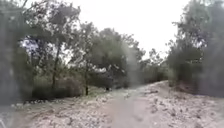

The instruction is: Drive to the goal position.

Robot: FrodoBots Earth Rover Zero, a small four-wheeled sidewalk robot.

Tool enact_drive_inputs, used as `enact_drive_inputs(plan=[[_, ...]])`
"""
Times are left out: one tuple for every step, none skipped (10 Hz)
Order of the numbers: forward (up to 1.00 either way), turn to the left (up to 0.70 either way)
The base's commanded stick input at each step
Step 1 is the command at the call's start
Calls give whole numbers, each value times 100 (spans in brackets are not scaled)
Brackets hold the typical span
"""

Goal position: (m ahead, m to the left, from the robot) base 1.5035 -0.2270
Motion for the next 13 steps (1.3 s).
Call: enact_drive_inputs(plan=[[45, 0], [45, 0], [45, 0], [45, -18], [45, -11], [45, 0], [45, 0], [45, 0], [45, 0], [45, 0], [45, 0], [45, 0], [45, 0]])
